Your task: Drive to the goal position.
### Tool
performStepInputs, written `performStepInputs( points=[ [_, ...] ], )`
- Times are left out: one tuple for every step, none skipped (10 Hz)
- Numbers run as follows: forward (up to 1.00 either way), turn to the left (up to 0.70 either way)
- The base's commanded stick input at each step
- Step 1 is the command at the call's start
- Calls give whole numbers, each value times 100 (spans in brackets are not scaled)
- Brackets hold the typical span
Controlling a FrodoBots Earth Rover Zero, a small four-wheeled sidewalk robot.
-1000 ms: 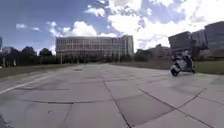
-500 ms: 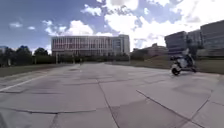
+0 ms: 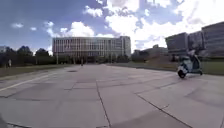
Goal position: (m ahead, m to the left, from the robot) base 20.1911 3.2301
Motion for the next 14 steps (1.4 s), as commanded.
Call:
performStepInputs(
  points=[
    [70,0],
    [70,0],
    [70,0],
    [70,0],
    [70,0],
    [70,0],
    [70,0],
    [70,0],
    [70,0],
    [70,0],
    [70,0],
    [70,0],
    [70,0],
    [70,0]
  ],
)
